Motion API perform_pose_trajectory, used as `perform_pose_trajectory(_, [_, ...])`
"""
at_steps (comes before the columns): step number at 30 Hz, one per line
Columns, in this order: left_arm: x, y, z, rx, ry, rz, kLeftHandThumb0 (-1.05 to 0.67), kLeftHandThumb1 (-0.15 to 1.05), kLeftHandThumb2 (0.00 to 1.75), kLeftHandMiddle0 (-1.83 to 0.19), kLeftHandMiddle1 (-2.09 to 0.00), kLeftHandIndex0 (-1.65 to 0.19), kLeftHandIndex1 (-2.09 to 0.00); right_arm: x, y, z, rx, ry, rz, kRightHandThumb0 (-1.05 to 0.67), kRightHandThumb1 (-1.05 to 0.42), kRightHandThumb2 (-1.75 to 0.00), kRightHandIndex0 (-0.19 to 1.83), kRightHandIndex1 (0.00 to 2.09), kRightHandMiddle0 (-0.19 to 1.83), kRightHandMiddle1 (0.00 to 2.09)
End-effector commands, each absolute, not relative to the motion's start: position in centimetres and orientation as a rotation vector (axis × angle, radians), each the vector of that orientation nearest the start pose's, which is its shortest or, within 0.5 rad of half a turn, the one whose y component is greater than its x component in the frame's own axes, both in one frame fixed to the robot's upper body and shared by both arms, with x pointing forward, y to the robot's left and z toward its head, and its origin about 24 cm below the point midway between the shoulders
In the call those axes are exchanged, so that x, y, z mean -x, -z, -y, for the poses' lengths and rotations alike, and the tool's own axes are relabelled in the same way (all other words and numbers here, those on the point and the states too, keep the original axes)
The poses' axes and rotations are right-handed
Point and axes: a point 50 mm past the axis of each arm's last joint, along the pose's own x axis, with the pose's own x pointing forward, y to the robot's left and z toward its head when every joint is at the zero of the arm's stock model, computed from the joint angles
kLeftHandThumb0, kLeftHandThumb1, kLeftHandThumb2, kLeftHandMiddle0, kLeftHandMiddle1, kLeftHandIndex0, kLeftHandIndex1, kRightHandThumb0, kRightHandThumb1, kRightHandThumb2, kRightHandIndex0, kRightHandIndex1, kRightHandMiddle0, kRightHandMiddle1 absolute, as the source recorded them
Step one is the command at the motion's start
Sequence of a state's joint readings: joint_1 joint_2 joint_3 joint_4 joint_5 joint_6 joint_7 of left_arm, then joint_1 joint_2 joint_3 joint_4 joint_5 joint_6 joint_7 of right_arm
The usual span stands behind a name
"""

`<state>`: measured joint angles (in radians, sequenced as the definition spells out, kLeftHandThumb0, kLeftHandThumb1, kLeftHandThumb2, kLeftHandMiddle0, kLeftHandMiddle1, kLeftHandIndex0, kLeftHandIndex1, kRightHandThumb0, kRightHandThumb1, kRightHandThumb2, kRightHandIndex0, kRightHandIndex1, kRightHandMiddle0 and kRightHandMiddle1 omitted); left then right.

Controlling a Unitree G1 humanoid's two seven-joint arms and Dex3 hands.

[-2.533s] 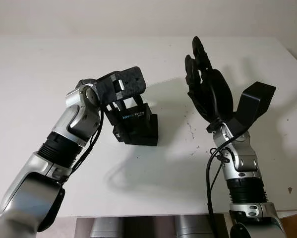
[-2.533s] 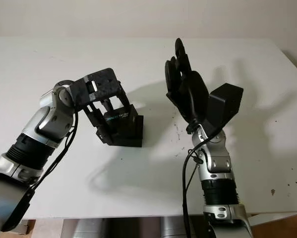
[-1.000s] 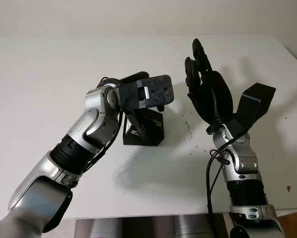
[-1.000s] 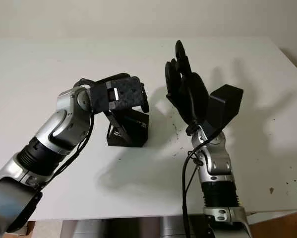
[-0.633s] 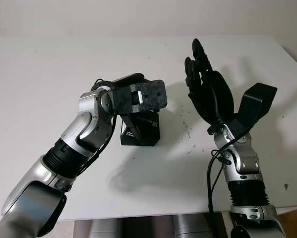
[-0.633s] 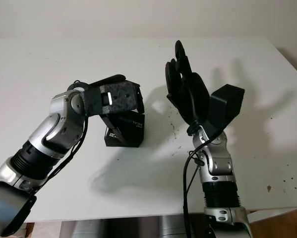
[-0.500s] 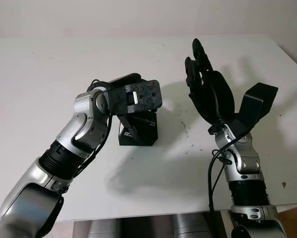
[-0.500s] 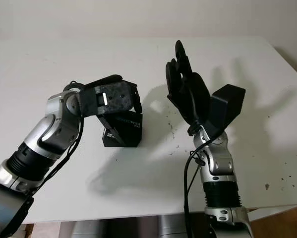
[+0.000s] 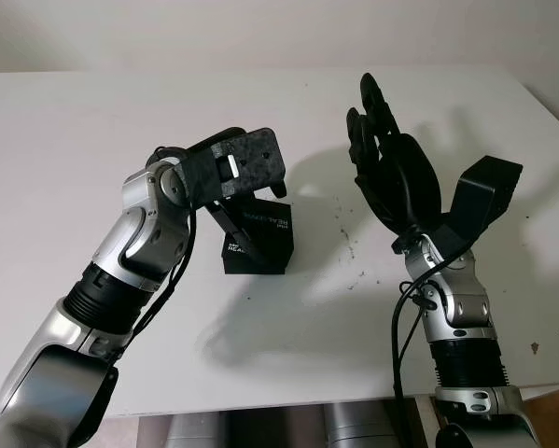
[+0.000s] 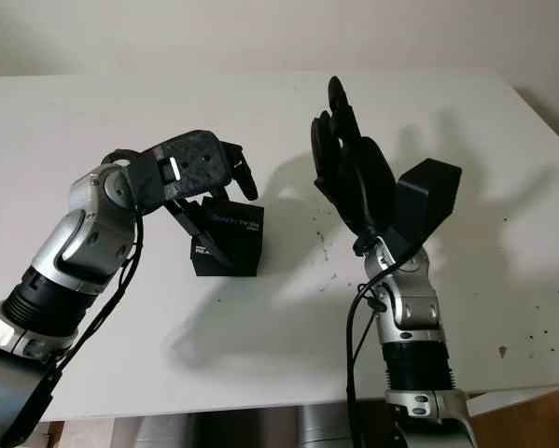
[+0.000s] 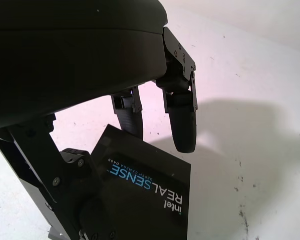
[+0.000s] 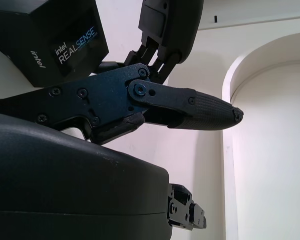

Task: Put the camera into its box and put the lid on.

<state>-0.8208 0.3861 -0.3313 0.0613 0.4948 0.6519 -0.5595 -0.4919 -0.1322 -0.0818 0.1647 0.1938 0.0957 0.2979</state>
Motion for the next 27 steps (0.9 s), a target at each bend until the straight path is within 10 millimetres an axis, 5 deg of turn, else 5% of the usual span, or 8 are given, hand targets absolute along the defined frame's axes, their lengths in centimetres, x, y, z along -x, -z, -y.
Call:
perform_pose_trajectory(1, [-35.7,-21.6,-12.0,-0.969,0.335,-0.021,-0.15,0.93,0.05,-0.48,-1.42,-0.39,-1.38,-33.7,-14.2,14.6,-0.031,-0.349,0.242,-0.71,-1.05,-0.59,-0.19,0.0,-0.19,0.0])
perform_pose_trajectory(11, [-35.7,-22.3,-12.2,-0.945,0.312,0.003,-0.16,0.92,0.06,-0.5,-1.41,-0.39,-1.43,-33.7,-14.2,14.6,-0.036,-0.35,0.243,-0.72,-1.05,-0.59,-0.19,0.0,-0.19,0.0])
perform_pose_trajectory(27, [-35.2,-20.5,-12.3,-0.886,0.358,-0.06,-0.1,0.91,0.05,-0.49,-1.31,-0.39,-1.37,-33.7,-14.2,14.7,-0.038,-0.35,0.24,-0.71,-1.05,-0.59,-0.19,0.0,-0.19,0.0])
